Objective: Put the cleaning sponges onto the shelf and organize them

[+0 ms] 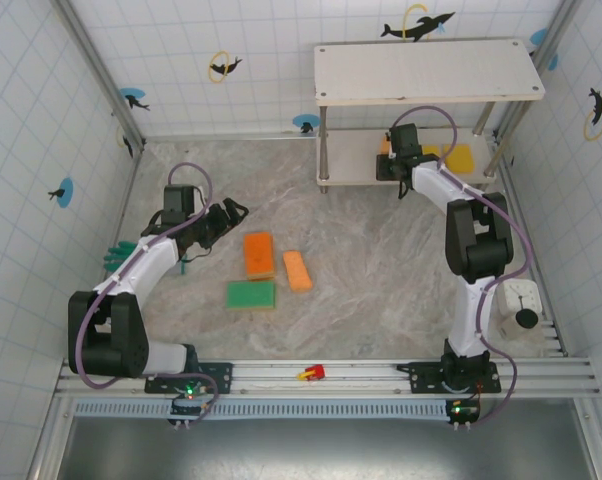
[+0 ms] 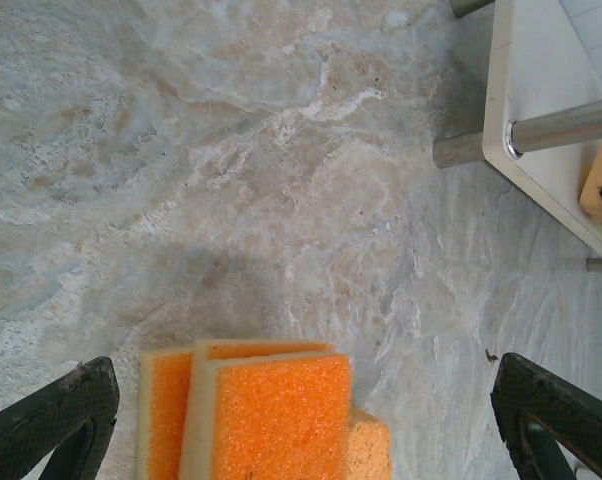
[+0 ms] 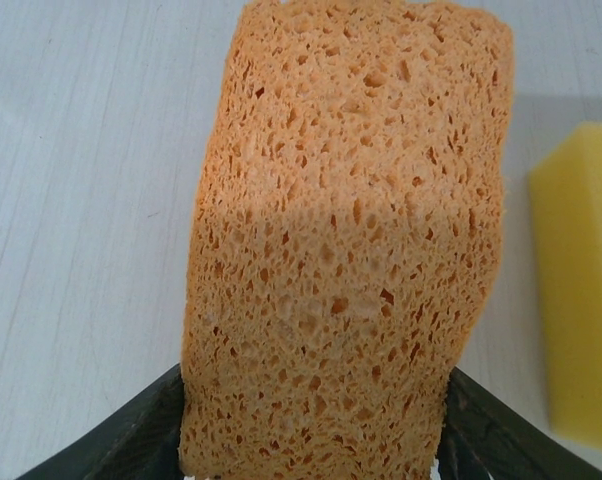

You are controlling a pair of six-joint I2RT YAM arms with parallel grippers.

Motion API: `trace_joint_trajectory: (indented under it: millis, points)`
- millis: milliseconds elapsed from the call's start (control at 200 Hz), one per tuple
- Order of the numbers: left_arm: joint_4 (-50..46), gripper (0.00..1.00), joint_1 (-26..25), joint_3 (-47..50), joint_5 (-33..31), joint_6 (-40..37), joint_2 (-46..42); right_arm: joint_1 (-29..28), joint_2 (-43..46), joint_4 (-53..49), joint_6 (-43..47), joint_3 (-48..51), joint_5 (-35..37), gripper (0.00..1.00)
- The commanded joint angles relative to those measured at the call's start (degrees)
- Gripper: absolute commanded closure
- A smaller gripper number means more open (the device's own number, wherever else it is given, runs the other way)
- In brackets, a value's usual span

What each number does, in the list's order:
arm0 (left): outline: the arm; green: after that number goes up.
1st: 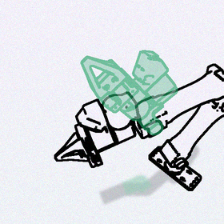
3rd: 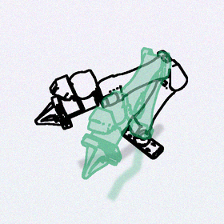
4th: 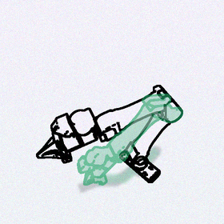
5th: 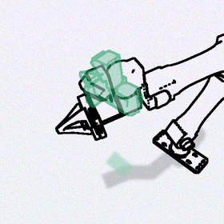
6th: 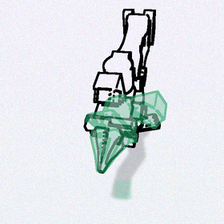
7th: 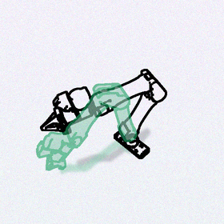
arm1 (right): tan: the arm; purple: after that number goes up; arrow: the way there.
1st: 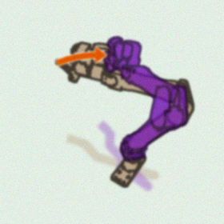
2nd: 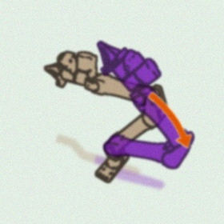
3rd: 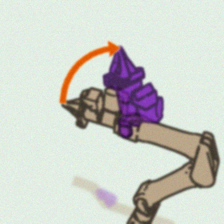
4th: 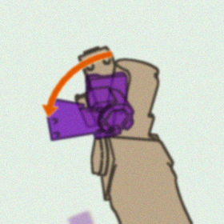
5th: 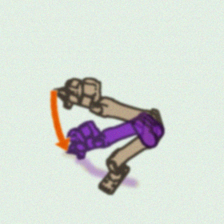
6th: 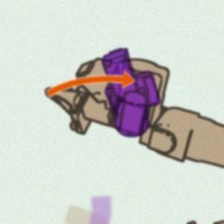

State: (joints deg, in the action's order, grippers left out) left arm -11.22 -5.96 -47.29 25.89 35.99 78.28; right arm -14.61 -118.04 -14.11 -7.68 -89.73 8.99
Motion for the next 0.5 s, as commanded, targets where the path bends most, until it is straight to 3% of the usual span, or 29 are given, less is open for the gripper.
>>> trace_joint_trajectory:
  millis: [0, 496]
  points:
    - [-1.0, 0.03, -0.2, 0.0, -0.5, -0.7, -1.0, 0.1, -1.5, -0.9, 0.5, -2.0, 0.3, 0.37]
    - [-0.9, 0.03, -0.1, 0.4, -0.7, -0.8, -1.2, 0.2, -1.7, -0.6, 0.7, -2.4, 0.3, 0.35]
